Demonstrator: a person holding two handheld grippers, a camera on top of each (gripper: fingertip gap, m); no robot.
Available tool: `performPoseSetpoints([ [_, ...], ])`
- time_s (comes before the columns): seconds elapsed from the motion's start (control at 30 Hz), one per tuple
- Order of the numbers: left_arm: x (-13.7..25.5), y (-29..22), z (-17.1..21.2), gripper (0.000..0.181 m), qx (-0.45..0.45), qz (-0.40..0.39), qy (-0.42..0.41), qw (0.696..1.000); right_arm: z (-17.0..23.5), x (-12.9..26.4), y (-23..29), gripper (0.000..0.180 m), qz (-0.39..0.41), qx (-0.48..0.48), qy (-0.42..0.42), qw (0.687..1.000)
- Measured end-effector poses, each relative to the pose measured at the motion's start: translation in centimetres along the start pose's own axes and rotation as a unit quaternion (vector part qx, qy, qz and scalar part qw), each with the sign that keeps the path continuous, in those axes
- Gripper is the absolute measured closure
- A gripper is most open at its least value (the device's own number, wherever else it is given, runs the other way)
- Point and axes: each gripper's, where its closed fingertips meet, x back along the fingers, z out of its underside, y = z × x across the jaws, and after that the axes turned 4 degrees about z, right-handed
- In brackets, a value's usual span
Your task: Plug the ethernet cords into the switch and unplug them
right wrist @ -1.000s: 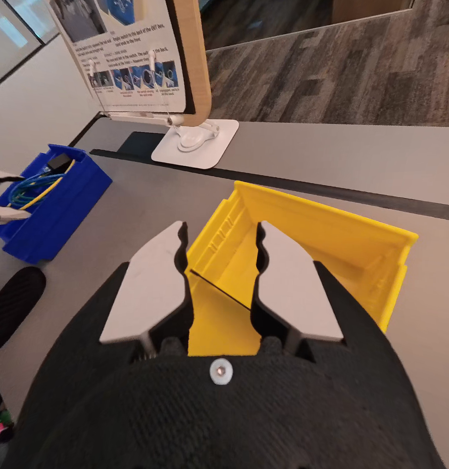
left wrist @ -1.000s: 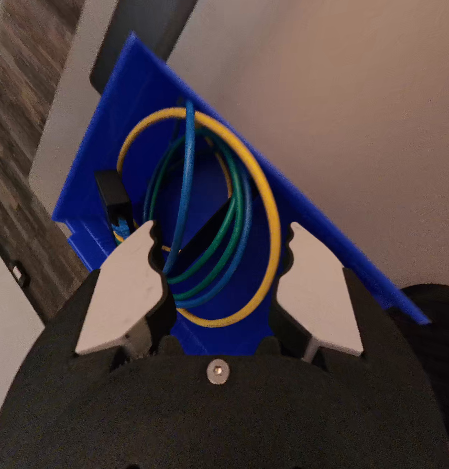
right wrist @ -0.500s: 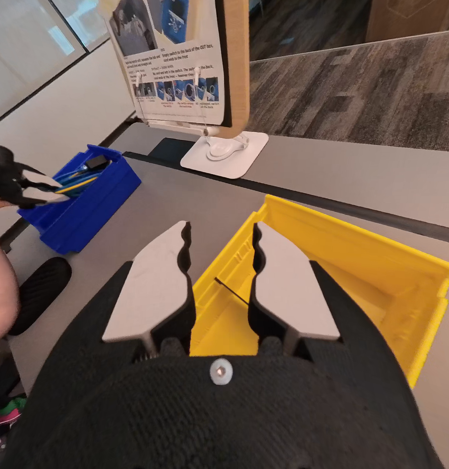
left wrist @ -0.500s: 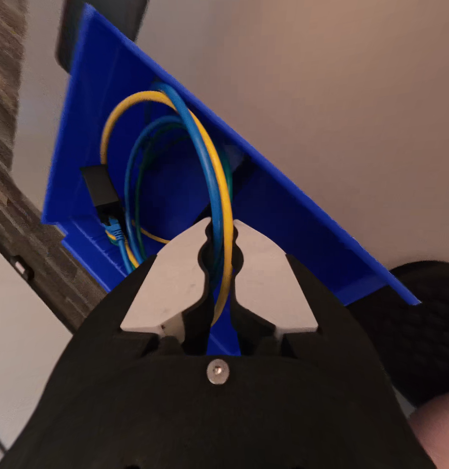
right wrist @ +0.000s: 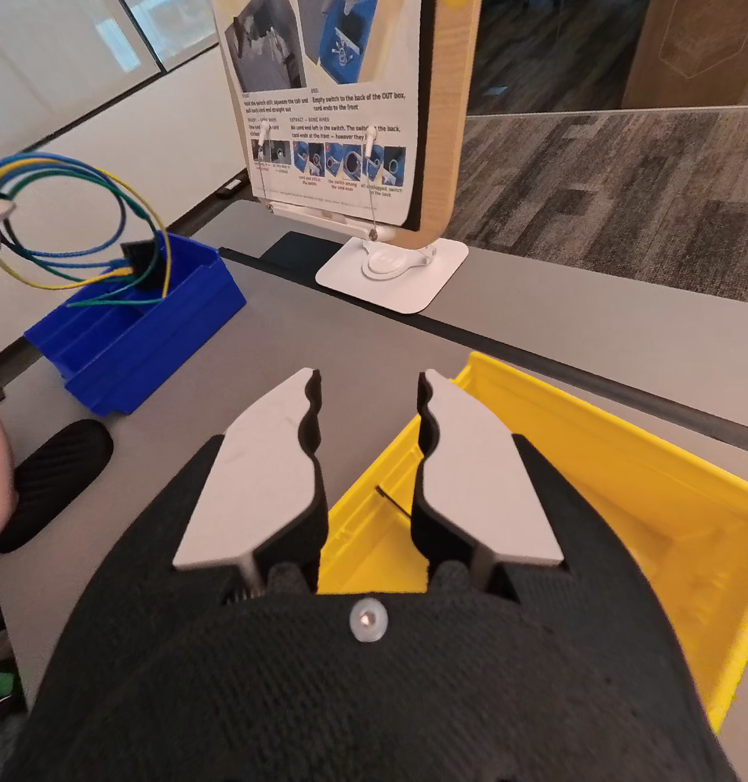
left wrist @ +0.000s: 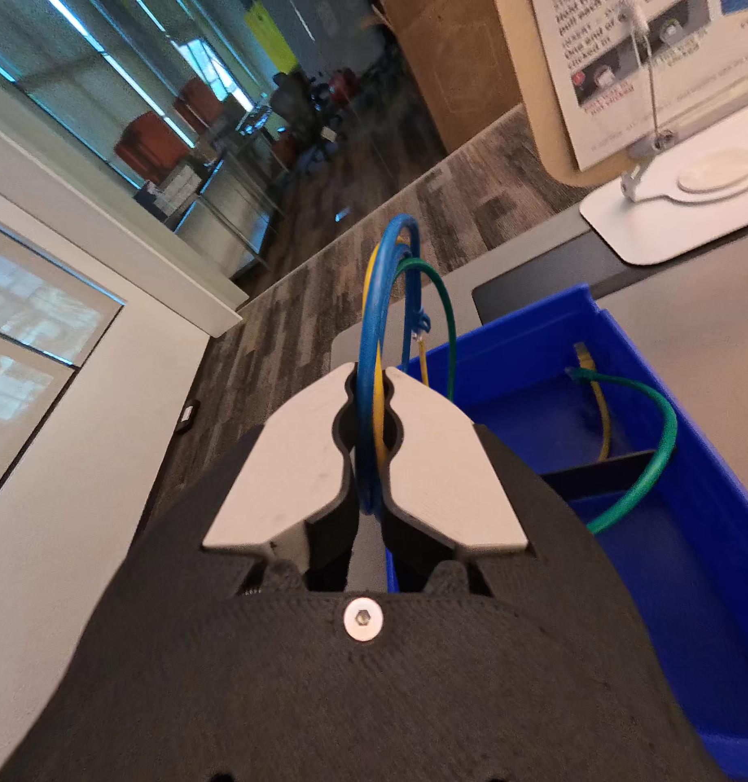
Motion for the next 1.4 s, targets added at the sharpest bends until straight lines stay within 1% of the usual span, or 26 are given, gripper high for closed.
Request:
performPoseSetpoints([
  [0.23,2.9,2.2,-2.4,0.176,0.040,-0.039,-0.081,0.995,0.1,-0.8,1.0,0.135,-0.001,0.016,0.010,1.000],
  [0.33,4.2,2.6,-4.5,0.176,0.067,-0.027,-0.124,0.990,-0.3,-0.4,1.6,0.135,-0.002,0.023,-0.001,1.000],
  [0.47,4.9,3.0,-7.2,0.176,0.046,-0.035,-0.116,0.992,-1.1,0.2,2.6,0.137,-0.027,0.026,-0.023,0.999],
  [0.63,7.3,3.9,-13.2,0.176,-0.006,-0.023,-0.114,0.993,-1.4,0.5,3.5,0.137,-0.040,0.040,-0.028,0.998],
  [0.8,11.5,3.6,-20.9,0.176,-0.065,-0.010,-0.134,0.989,-1.9,2.1,4.3,0.137,-0.043,0.064,-0.046,0.996],
  [0.9,14.0,1.5,-25.4,0.176,-0.085,0.023,-0.164,0.983,-2.5,3.8,4.3,0.137,-0.052,0.060,-0.072,0.994],
  [1.0,15.1,-2.4,-28.1,0.176,-0.097,0.077,-0.170,0.978,-2.3,5.4,4.7,0.137,-0.083,0.048,-0.082,0.992],
  [1.07,14.6,-5.6,-28.6,0.176,-0.115,0.098,-0.163,0.975,-1.7,6.0,4.6,0.137,-0.088,0.055,-0.073,0.992],
  [1.17,12.0,-10.7,-27.1,0.176,-0.141,0.121,-0.134,0.973,-1.0,6.5,4.1,0.136,-0.067,0.083,-0.064,0.992],
  [1.3,7.3,-18.2,-22.5,0.175,-0.138,0.182,-0.088,0.970,-0.2,6.6,4.2,0.136,-0.060,0.103,-0.047,0.992],
  [1.4,4.2,-23.2,-18.6,0.175,-0.148,0.204,-0.040,0.967,0.9,6.5,2.7,0.136,-0.022,0.115,-0.018,0.993],
])
